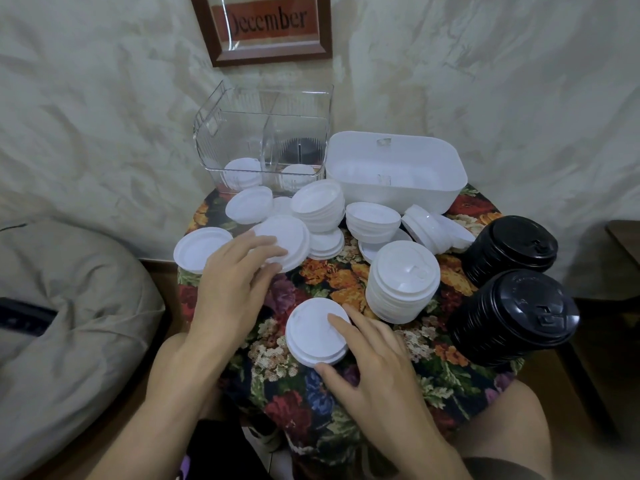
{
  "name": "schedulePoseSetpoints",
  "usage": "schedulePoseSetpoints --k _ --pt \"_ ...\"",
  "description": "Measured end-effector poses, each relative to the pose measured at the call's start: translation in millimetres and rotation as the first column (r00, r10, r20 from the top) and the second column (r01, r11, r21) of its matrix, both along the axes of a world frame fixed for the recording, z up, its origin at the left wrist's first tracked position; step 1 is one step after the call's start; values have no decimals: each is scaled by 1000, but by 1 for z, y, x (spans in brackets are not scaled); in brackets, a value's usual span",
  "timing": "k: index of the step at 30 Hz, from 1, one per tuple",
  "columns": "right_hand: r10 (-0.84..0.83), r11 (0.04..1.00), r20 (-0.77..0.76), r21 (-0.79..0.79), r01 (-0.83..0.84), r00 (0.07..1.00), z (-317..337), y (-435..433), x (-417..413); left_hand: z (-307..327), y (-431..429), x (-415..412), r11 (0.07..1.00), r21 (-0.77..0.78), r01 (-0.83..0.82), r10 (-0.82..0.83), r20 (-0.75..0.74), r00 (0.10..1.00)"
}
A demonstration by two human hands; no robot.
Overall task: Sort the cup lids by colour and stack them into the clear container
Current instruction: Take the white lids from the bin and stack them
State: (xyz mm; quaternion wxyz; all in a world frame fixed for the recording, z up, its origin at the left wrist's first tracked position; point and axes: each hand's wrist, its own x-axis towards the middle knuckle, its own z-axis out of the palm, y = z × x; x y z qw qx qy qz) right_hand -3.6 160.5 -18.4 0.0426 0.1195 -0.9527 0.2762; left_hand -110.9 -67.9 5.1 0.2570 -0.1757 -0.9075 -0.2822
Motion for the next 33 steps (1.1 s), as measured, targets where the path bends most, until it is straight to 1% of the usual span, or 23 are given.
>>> schedulePoseSetpoints --k 4,7,12,14,16,17,18,20,22,25,28,33 --pt "-2 996 20 -84 3 1000 5 2 0 10 3 32 987 66 145 -151 93 984" --pt "-22 990 63 -136 30 998 6 1 -1 5 -1 50 975 41 218 -222 156 962" --pt "9 989 35 -149 -4 999 5 1 -1 -2 1 67 948 2 319 -311 228 923" --pt "20 994 19 -110 -18 1000 5 0 -1 -3 5 69 933 60 356 -359 249 899" --pt "6 996 37 -93 -3 999 4 0 -2 -1 8 69 927 219 306 -363 307 880" --pt "-3 996 40 -86 6 999 3 1 -2 1 9 68 920 293 259 -351 328 877" --pt "-6 998 40 -70 9 999 3 1 -2 1 9 64 918 332 214 -325 324 888" --pt "-7 1000 44 -29 8 999 2 1 -3 -3 7 49 943 310 125 -213 269 939" --pt "-6 1000 42 -6 7 999 3 1 -3 -8 4 29 980 201 3 -48 223 974" --pt "3 1000 41 -2 -2 999 3 0 -2 -11 5 4 991 8 -135 130 223 966" --pt "3 1000 43 -6 -2 999 3 0 -2 -11 8 -11 981 -92 -170 186 206 961" --pt "-5 1000 46 -9 5 999 3 -1 -2 -7 11 -3 990 -42 -135 140 212 967"
